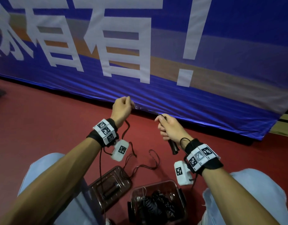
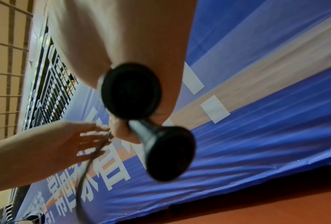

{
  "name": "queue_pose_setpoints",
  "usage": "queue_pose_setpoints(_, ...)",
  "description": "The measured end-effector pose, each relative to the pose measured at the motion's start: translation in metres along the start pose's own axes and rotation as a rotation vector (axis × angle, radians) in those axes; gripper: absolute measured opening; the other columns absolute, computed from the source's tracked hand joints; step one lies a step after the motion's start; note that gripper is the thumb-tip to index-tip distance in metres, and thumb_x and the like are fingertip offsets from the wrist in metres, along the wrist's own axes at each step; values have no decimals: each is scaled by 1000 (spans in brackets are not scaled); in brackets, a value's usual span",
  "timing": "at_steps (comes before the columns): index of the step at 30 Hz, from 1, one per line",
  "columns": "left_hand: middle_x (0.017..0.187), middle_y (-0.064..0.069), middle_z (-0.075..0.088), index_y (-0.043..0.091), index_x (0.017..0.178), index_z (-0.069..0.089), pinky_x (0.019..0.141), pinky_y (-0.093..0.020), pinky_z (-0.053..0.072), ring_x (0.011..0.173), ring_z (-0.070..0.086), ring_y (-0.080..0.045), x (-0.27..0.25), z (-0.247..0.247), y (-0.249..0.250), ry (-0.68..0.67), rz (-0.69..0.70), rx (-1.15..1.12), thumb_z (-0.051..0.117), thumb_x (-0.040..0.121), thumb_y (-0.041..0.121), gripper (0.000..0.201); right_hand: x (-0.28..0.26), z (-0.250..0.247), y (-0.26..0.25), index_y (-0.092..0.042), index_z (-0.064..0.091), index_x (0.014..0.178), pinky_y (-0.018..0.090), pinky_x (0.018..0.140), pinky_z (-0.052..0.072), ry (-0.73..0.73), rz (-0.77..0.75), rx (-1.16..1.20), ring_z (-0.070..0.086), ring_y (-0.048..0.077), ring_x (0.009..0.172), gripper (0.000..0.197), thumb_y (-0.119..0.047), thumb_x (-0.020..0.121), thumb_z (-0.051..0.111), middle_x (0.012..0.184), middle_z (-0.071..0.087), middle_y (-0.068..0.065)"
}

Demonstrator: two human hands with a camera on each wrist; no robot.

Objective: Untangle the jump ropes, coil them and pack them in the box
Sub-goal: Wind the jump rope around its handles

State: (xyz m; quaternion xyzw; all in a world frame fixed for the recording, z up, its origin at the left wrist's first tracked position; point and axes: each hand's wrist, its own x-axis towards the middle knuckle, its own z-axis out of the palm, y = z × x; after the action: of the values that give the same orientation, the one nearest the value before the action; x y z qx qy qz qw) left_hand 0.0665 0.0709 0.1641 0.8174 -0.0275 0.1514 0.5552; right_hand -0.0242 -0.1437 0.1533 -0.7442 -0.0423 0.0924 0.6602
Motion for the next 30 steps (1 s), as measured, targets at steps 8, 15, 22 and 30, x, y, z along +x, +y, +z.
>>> queue_pose_setpoints(8, 86, 1, 68, 15, 95, 65, 81, -36, 51, 83, 64, -15, -43, 13, 30, -566, 371, 142, 33, 109, 42, 44, -5, 10, -3, -4, 56, 111, 18, 45, 33, -114, -70, 36, 37, 6, 55, 14, -10, 110, 42, 77, 51, 2)
queue_pose_setpoints(15, 58, 5, 45, 7, 67, 47, 55, -33, 36, 53, 39, -12, -45, 11, 39, -678, 353, 125, 36, 108, 47, 58, -21, 12, -17, 8, 53, 111, 21, 47, 33, -257, -131, 106, 41, 6, 51, 19, -8, 110, 42, 67, 65, -5)
queue_pose_setpoints(22, 53, -5, 43, -3, 69, 45, 43, -25, 27, 45, 33, -15, -48, 13, 48, -659, 210, -74, 41, 107, 42, 60, -20, 9, -17, 14, 54, 122, 20, 44, 32, -194, -102, 209, 39, 10, 51, 32, -14, 109, 46, 80, 62, 15)
queue_pose_setpoints(30, 55, 1, 29, 16, 65, 38, 46, -28, 20, 47, 23, -13, -27, 6, 41, -281, 143, -94, 42, 104, 52, 53, -26, 15, -13, -10, 53, 95, 18, 37, 26, -245, 114, 277, 29, 7, 42, 26, -34, 106, 52, 60, 36, 0)
